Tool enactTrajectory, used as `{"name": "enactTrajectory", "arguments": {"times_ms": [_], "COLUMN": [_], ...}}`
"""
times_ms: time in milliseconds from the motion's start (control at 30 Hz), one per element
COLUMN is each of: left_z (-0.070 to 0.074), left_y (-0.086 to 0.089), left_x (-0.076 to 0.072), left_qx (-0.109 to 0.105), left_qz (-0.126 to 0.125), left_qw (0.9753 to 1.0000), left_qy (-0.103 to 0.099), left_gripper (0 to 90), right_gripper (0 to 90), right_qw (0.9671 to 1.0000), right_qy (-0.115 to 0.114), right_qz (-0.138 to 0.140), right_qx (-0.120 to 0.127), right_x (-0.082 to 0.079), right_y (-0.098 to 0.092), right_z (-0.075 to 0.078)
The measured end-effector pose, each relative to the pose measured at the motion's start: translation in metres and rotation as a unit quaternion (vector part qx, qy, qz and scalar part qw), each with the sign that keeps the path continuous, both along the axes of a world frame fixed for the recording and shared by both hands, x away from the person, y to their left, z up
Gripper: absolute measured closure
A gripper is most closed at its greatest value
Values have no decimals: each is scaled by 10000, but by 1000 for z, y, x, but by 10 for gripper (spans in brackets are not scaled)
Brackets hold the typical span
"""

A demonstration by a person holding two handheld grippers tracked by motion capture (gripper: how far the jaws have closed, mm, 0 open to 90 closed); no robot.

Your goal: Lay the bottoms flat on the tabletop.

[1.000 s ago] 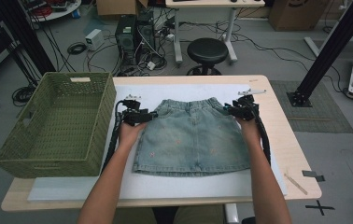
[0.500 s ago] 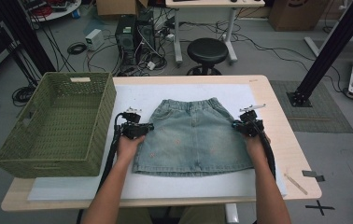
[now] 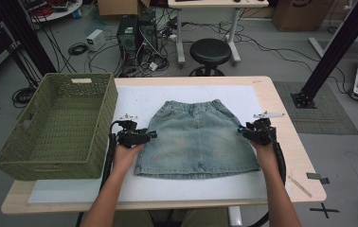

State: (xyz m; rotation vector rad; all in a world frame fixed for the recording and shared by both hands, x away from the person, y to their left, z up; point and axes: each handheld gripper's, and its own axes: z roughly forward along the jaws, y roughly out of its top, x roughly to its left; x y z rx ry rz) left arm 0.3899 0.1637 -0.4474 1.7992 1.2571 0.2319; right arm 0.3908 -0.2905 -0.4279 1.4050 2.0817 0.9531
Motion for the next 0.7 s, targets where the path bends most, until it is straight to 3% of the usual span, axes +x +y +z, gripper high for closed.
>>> {"name": "enactTrajectory", "arguments": {"times_ms": [200,300,367,433,500,600,667,700], "left_z": [-3,-4,-4,-4,-4,-3,-4,-4], "left_y": [1,-3,-6,-6,-10,-9,-7,-7], "left_x": [-13,-17,-21,-22,-23,-24,-24,-24], "left_qx": [86,282,660,664,768,650,472,427], "left_qz": [-84,-94,5,-46,-9,58,92,40], "left_qw": [9999,9995,9975,9974,9965,9975,9986,9989], "left_qy": [57,-74,-253,-266,-341,-268,-229,-164], "left_gripper": [486,500,610,784,842,844,825,751], "right_gripper": [617,693,848,900,900,880,609,623], "right_qw": [9996,9996,9995,9996,9996,9996,9999,9997], "right_qy": [183,230,177,158,181,163,145,248], "right_qz": [152,97,22,-23,25,15,-76,-52], "right_qx": [-133,-138,-257,-231,-201,-222,-13,48], "right_x": [-21,-23,-23,-23,-23,-24,-25,-24], "right_y": [2,1,0,-3,-4,-4,-4,-4], "right_z": [-12,-18,-19,-20,-19,-17,-14,-14]}}
